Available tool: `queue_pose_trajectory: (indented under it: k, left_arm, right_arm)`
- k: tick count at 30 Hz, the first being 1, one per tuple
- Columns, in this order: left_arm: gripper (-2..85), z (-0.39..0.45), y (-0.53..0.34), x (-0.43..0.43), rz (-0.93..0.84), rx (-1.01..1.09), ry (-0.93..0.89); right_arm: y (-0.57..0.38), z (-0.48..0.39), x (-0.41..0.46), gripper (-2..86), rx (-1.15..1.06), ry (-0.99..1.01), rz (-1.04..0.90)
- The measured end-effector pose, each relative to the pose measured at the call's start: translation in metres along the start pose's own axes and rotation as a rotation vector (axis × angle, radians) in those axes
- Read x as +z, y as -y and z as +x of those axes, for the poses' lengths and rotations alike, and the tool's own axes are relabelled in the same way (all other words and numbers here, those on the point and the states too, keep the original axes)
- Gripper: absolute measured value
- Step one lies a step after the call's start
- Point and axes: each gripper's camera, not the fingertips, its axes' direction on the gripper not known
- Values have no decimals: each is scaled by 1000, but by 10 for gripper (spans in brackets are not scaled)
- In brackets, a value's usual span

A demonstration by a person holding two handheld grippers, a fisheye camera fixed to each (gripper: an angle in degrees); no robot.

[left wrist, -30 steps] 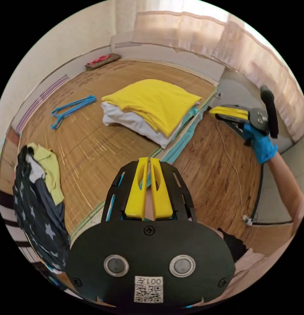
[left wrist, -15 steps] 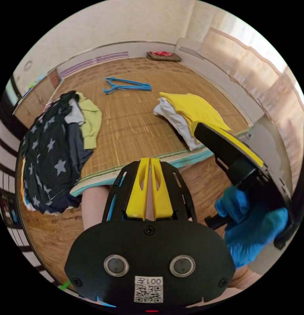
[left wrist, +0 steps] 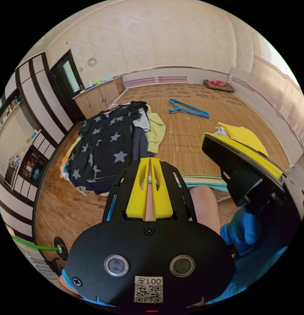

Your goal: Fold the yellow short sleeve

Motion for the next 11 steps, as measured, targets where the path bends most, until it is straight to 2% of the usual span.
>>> queue_pose_trajectory:
  k: [2,7,11]
  left_arm:
    - [-16,-5,-14,-4,3,-11,40]
    - [-16,-19,-37,-5,101,-9,4]
    - [-16,-23,-48,-1,147,72,-19]
  right_arm:
    - [-1,-11,3,13,-12,5,-13]
    - [-3,-42,13,13,-67,11,-33]
    - [0,-63,17,10,-93,-21,-18]
